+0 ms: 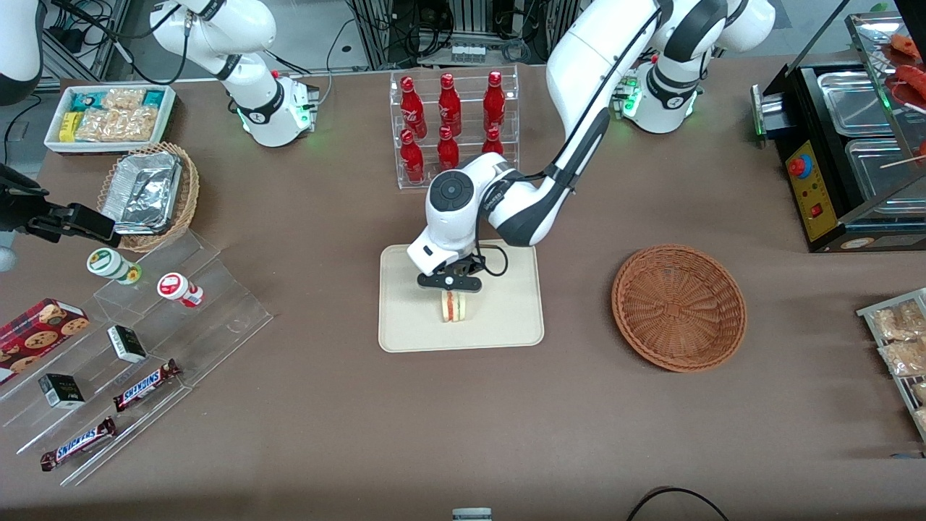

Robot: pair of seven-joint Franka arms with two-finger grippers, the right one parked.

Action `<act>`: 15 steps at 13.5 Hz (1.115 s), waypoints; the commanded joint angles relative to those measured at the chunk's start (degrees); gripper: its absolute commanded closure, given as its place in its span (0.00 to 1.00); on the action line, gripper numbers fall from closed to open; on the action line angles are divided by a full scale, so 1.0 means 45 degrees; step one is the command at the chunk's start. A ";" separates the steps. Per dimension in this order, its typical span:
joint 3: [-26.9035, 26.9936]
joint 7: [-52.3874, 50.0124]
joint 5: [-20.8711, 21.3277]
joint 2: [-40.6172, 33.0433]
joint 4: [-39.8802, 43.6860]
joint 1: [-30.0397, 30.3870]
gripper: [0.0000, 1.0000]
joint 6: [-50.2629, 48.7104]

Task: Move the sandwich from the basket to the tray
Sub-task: 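Lower the sandwich onto the tray and open the left gripper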

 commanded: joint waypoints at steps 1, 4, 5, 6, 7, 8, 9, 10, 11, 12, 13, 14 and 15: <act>0.0185 -0.0186 0.0068 0.0326 0.0388 -0.0204 1.00 0.0057; 0.0185 -0.0244 0.0068 0.0444 0.0290 -0.0204 1.00 0.0038; 0.0185 -0.0360 0.0068 0.0483 0.0290 -0.0223 0.99 0.0038; 0.0185 -0.0593 0.0068 0.0522 0.0271 -0.0223 0.67 0.0038; 0.0185 -0.0654 0.0068 0.0522 0.0251 -0.0223 0.19 0.0038; 0.0185 -0.0674 0.0068 0.0503 0.0251 -0.0223 0.00 0.0038; 0.0185 -0.0693 0.0049 0.0464 0.0270 -0.0223 0.00 0.0018; 0.0185 -0.0713 0.0049 0.0348 0.0270 -0.0204 0.00 -0.0021; 0.0185 -0.0713 0.0049 0.0250 0.0290 -0.0204 0.00 -0.0060; 0.0205 -0.0732 0.0049 0.0017 0.0271 -0.0184 0.00 -0.0099; 0.0205 -0.0752 0.0029 -0.0179 0.0270 -0.0165 0.00 -0.0118; 0.0224 -0.0752 -0.0048 -0.0471 0.0251 -0.0107 0.00 -0.0273; 0.0224 -0.0771 -0.0088 -0.0783 0.0251 -0.0048 0.00 -0.0681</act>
